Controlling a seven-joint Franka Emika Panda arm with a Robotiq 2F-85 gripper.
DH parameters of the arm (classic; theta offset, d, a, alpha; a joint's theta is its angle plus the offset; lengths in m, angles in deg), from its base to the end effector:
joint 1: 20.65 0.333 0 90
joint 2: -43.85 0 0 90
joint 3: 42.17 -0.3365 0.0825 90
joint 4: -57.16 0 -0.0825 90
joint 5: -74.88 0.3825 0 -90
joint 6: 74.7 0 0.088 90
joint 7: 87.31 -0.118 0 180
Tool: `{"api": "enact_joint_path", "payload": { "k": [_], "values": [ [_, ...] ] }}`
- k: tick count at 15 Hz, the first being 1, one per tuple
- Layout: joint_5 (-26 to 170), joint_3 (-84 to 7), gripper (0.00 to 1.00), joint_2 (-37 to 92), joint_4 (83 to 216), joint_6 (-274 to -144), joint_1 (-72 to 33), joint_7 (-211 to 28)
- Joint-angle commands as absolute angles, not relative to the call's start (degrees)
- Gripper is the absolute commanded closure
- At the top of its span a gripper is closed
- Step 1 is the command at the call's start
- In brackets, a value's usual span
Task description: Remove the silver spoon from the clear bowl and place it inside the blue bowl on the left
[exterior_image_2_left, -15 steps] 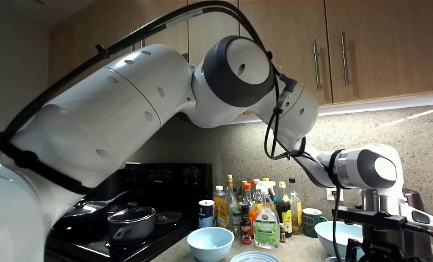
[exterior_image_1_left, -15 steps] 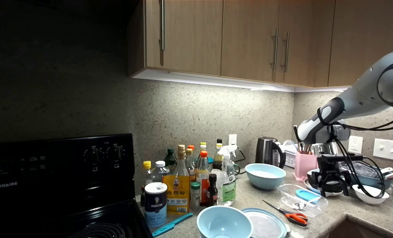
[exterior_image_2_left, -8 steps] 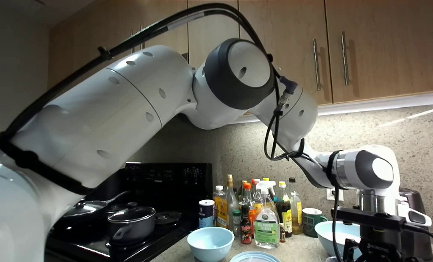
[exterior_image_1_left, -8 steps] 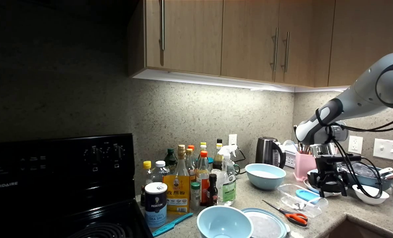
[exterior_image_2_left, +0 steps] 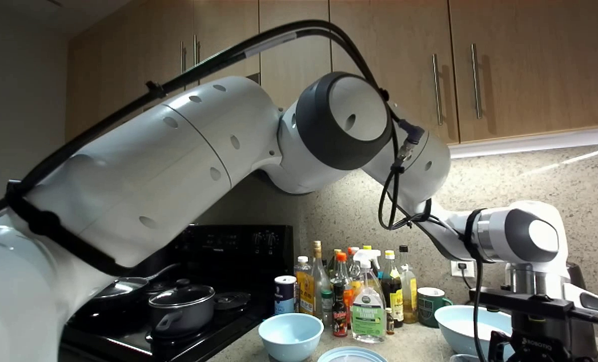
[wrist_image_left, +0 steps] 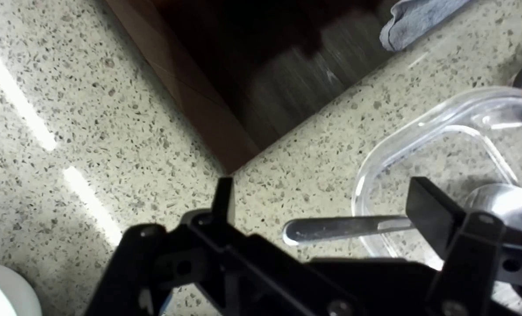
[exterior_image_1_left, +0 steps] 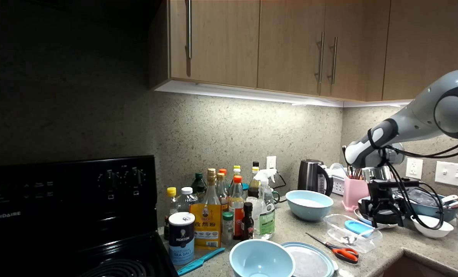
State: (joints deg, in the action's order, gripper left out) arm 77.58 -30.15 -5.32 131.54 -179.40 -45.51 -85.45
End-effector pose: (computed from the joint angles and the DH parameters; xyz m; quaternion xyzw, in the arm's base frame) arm 0.5972 -0.4015 0.2166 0.9442 -0.2840 -0.1668 0.0072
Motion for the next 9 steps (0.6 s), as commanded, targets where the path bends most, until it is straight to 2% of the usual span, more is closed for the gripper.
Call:
{"api": "enact_joint_path", "payload": {
  "k": [1,9],
  "values": [
    [77.9,-29.9,0.00,-6.5,129.6,-179.0,-45.8,-87.5],
    [79.1,-31.6,0.00,-11.9,121.5,-175.0,-48.7,-83.3]
  ]
}}
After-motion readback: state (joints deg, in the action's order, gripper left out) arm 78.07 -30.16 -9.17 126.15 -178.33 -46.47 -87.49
